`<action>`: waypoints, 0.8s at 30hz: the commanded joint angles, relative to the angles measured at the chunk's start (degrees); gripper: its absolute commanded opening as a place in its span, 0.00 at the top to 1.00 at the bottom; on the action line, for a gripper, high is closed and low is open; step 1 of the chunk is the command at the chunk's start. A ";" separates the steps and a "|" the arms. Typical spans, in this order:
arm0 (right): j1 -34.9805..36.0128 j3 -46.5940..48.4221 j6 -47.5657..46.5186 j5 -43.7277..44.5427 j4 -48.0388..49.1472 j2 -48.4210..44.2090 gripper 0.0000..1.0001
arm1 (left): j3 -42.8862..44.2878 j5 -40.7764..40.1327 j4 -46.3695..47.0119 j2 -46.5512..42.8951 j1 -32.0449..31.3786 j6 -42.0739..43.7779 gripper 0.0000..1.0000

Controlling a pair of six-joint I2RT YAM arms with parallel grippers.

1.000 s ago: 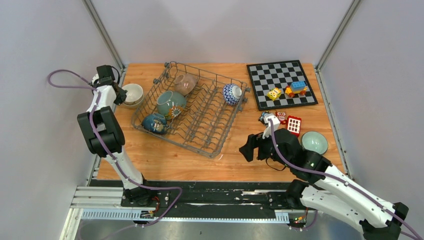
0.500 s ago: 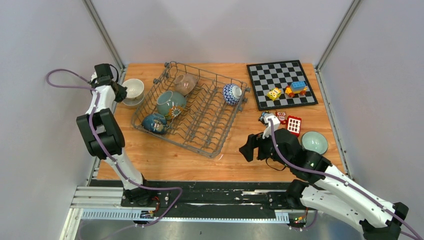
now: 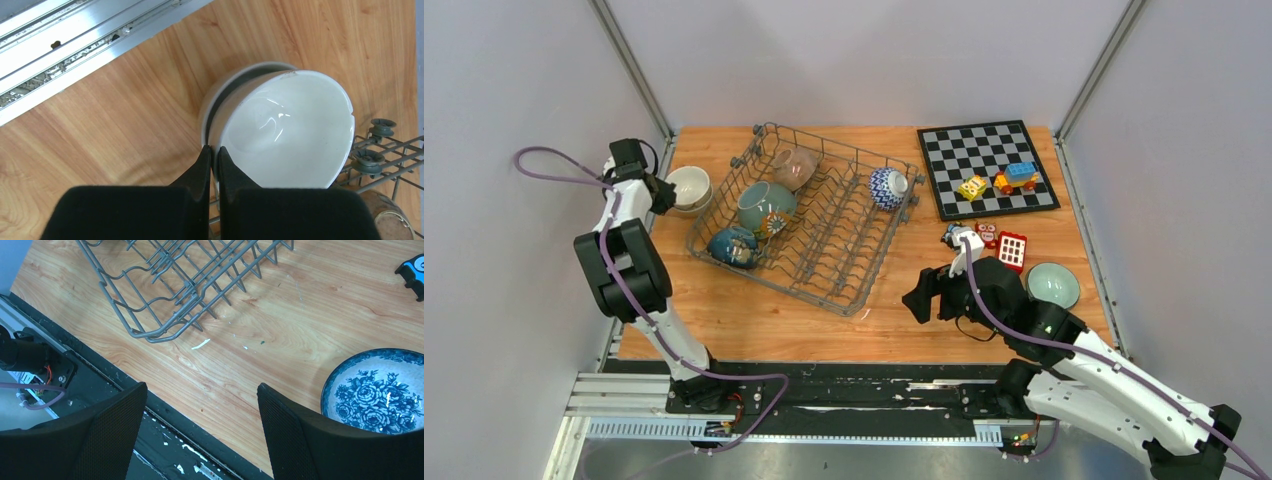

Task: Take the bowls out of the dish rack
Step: Place the bowl with the bowl.

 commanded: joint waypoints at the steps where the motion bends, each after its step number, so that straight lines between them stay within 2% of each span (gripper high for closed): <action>1: -0.52 -0.26 0.57 -0.27 -0.43 0.04 0.16 | -0.35 1.39 4.67 -2.25 0.91 -1.57 1.00; 24: -0.51 -0.03 0.69 -0.35 0.25 1.85 0.16 | 1.33 1.23 2.81 1.29 0.93 0.93 1.00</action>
